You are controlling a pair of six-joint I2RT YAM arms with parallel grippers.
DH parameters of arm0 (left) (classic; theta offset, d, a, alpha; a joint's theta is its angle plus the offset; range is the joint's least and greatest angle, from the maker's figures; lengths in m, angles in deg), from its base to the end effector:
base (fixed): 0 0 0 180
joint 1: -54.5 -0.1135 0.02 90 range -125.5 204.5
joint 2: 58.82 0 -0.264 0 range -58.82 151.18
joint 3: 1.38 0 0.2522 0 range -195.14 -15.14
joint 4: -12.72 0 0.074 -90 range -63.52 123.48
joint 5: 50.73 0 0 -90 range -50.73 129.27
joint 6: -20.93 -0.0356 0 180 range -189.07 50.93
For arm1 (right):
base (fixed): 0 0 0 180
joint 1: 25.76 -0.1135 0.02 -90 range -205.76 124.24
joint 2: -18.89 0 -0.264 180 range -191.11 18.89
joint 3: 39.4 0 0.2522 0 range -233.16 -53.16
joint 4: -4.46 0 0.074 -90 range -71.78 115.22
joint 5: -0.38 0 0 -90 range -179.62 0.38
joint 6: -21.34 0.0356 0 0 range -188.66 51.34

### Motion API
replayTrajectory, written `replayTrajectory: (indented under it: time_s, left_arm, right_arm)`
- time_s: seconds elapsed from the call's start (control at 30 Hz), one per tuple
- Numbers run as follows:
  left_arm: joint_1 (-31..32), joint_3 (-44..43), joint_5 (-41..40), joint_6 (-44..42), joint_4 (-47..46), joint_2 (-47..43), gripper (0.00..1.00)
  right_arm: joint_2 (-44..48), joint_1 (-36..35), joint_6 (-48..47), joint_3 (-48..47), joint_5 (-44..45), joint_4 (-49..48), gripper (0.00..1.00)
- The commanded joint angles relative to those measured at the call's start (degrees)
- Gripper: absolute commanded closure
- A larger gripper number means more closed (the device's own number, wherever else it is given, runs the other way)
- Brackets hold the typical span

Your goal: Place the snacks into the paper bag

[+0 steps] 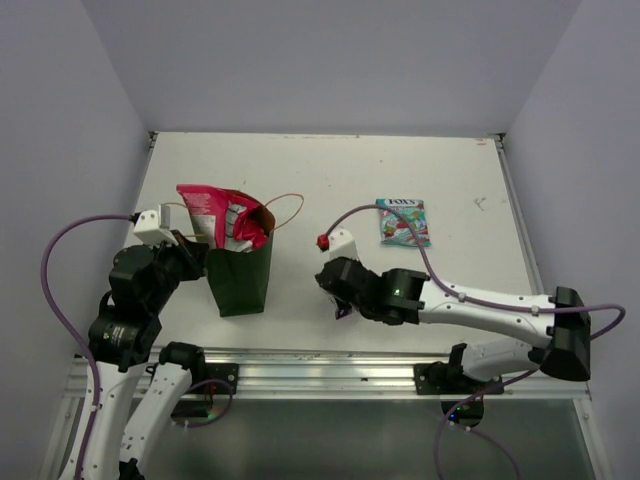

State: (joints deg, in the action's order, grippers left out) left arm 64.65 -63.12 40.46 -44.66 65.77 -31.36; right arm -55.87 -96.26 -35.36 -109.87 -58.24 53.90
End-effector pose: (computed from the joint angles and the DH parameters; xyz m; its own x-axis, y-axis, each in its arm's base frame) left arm 0.0962 -0.0180 0.3420 -0.3692 -0.3536 -0.8594 0.0472 0.9164 -0.3974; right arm 0.1056 0.2425 0.2652 -0.6103 -0.3193 -0.7249 -0.4389 0.8981 -0.0261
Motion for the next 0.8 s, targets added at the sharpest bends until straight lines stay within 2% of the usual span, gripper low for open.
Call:
replayTrajectory:
  time_s: [0.0, 0.1, 0.17, 0.2, 0.3, 0.43, 0.57, 0.77]
  left_arm:
    - [-0.05, 0.70, 0.83, -0.67, 1.76, 0.22, 1.00]
    - [-0.05, 0.79, 0.83, -0.50, 1.93, -0.04, 1.00]
    - [-0.05, 0.79, 0.83, -0.58, 2.02, -0.13, 1.00]
    - [-0.05, 0.79, 0.83, -0.50, 2.11, -0.13, 1.00]
    - [-0.05, 0.70, 0.83, -0.50, 2.02, -0.04, 1.00]
    - [0.04, 0.79, 0.74, -0.41, 1.93, -0.22, 1.00]
    - [-0.05, 0.62, -0.92, -0.67, 2.63, -0.74, 1.00]
    - [-0.05, -0.53, -3.04, -1.11, 3.95, -1.18, 1.00]
  right_arm:
    - [5.42, -0.34, -12.88, -14.98, -0.17, -6.14, 1.00]
    - [3.58, -0.25, -22.10, -28.93, -6.48, -10.97, 1.00]
    - [1.03, -0.34, -24.15, -33.71, -9.91, -14.75, 1.00]
    - [-0.11, -0.25, -25.55, -37.73, -15.06, -15.98, 1.00]
    - [-5.99, -0.17, -26.53, -45.56, -22.29, -19.24, 1.00]
    - [-14.52, 0.71, -25.31, -50.78, -29.42, -22.75, 1.00]
    - [-22.16, 2.64, -21.27, -52.89, -32.95, -25.22, 1.00]
    - [-24.20, 3.79, -14.15, -50.61, -31.91, -24.09, 1.00]
